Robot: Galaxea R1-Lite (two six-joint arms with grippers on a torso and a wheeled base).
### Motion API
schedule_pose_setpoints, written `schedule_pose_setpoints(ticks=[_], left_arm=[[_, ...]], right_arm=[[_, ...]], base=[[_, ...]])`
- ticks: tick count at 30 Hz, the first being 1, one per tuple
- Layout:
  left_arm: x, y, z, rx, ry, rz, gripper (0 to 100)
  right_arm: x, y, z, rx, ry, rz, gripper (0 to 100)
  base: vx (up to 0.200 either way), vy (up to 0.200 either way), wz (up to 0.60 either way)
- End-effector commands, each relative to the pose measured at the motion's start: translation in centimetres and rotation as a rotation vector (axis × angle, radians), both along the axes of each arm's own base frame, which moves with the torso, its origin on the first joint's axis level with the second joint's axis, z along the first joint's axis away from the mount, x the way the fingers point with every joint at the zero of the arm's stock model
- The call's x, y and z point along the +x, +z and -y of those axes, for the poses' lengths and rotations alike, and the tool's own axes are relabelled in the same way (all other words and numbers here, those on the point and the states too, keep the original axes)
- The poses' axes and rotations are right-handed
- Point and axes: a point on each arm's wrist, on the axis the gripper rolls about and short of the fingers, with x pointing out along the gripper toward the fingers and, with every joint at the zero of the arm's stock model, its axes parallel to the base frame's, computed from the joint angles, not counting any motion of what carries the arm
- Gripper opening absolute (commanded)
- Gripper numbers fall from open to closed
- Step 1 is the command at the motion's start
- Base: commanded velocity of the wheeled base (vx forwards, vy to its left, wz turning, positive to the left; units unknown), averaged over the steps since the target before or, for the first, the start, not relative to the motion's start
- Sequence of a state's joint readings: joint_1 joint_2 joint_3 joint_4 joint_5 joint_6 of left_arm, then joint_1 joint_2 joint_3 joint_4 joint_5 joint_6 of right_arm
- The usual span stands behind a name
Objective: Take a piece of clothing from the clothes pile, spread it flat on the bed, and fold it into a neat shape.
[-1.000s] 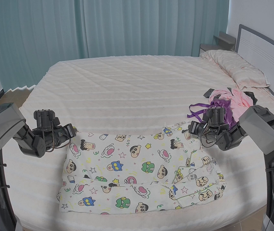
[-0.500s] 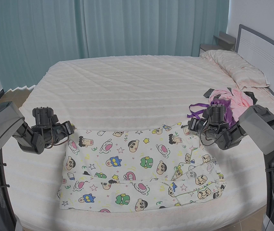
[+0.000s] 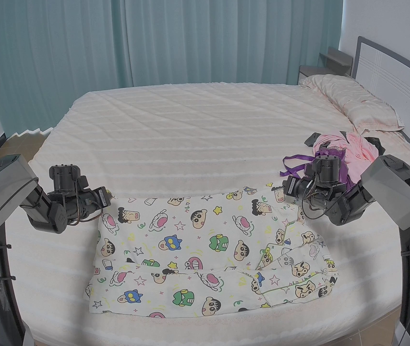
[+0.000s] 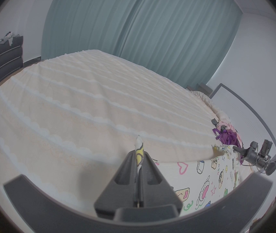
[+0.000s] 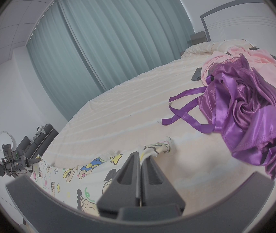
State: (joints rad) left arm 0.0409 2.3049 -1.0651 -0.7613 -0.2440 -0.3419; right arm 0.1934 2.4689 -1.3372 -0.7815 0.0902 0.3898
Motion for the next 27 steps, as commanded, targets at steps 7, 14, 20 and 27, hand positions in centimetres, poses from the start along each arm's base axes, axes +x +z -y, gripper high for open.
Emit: schedule_pose_setpoints(ticks=[7,14,20,27], left_arm=[[-2.0,0.6,0.2,0.061,-0.037,-0.008,0],[-3.3,1.9,0.2,0.067,-0.04,0.003,0],[-5.2,2.0,0.2,0.129,-0.076,-0.014,0],[-7.1,1.8,0.3,0.161,-0.1,-0.046,0]], right_arm=[[-2.8,2.2,0.4,0.003,0.016,0.011,0],[-4.6,2.6,0.5,-0.002,0.023,0.005,0],[-6.6,2.5,0.8,-0.04,0.055,-0.007,0],[-9.4,1.7,0.9,-0.076,0.091,-0.033,0]], base=[[0.0,0.0,0.0],[0.0,0.0,0.0],[0.0,0.0,0.0],[0.0,0.0,0.0]])
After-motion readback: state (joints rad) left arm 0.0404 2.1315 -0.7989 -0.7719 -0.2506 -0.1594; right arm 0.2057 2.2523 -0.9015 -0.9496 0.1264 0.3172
